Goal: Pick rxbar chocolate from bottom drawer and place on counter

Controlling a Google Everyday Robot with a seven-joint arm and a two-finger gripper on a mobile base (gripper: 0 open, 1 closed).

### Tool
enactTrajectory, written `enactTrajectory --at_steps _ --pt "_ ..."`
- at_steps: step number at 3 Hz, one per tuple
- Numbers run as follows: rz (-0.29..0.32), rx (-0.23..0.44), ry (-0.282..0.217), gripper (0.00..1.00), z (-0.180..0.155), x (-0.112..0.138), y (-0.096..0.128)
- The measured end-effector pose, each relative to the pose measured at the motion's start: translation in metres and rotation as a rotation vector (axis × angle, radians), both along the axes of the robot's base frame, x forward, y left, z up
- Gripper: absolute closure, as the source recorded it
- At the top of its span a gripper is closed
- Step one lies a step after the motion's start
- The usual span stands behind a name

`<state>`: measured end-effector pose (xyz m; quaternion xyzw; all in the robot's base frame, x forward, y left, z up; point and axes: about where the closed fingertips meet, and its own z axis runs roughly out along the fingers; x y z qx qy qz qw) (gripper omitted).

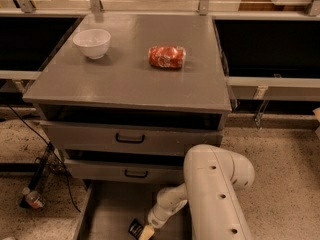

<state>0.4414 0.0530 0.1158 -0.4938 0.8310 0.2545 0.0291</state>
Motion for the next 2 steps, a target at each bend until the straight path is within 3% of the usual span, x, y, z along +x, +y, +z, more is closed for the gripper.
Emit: enactTrajectory --at_steps 2 --pt "0.0 0.0 0.0 0.26 0.0 -0.0001 0.0"
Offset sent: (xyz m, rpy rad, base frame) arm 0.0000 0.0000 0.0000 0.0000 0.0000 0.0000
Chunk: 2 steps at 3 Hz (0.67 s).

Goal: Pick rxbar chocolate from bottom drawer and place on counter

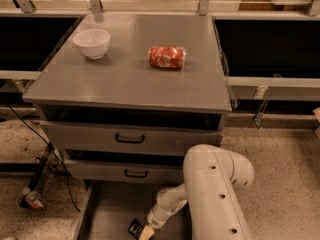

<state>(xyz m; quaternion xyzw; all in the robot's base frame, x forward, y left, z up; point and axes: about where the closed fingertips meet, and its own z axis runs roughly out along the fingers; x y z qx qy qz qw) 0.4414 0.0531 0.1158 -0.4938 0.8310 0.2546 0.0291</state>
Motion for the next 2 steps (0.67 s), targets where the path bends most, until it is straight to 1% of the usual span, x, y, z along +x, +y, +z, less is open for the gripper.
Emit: enactTrajectory --at_steps 1,2 --pt "0.0 0.0 0.0 0.15 0.0 -0.0001 0.0" --pt "0.002 -0.002 0.003 0.16 -0.0005 -0.001 0.0006"
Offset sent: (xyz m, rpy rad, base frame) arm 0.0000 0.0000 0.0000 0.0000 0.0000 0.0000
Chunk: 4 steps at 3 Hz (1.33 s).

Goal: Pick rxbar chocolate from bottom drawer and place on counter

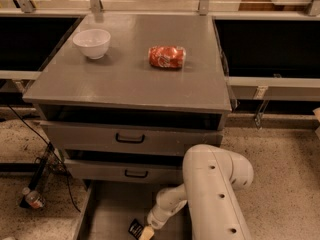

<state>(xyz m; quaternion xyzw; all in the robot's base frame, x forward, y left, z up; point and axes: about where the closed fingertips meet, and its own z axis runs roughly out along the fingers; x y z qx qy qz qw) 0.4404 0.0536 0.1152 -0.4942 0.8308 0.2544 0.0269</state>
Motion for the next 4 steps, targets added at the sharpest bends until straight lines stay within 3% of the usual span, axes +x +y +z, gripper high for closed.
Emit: enactTrajectory --at_steps 2,4 --pt "0.002 -0.002 0.003 0.22 0.0029 -0.0007 0.0005" --pt "-0.007 0.011 -0.032 0.18 0.0016 -0.003 -0.0008"
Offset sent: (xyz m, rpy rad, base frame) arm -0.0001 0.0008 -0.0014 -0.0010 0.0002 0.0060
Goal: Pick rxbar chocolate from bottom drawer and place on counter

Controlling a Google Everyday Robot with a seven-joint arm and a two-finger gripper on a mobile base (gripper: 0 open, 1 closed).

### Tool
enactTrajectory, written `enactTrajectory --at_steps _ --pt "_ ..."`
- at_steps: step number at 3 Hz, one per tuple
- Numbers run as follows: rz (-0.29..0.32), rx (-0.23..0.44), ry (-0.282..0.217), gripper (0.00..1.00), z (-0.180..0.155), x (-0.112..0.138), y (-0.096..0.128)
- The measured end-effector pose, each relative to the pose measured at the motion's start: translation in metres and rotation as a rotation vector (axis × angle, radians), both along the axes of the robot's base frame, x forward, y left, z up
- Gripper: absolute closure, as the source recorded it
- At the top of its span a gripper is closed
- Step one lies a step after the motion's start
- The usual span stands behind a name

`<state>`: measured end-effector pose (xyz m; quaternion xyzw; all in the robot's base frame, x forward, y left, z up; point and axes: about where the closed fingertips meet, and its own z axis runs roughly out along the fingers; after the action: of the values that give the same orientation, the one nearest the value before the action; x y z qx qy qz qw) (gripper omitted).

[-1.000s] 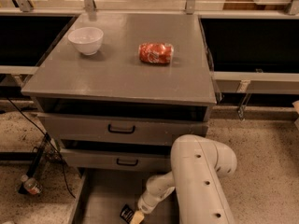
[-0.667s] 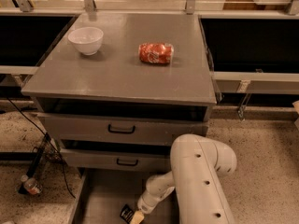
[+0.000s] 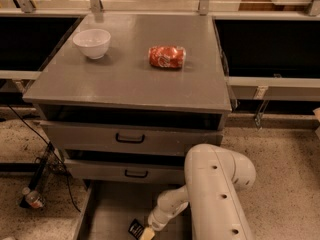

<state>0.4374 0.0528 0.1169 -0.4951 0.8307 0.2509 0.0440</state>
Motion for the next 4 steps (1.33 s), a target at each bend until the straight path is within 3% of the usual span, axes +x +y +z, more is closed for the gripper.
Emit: enactTrajectory --at_steps 1,3,4 --pt "-0.007 -0.001 0.002 0.32 -0.0016 -0.0026 -0.0009" --pt "-0.016 0.002 0.014 0.22 -0.0046 -0.0078 -0.0025" --pt "-0.017 0.003 0.019 0.03 -0.004 -0.0092 -0.0026"
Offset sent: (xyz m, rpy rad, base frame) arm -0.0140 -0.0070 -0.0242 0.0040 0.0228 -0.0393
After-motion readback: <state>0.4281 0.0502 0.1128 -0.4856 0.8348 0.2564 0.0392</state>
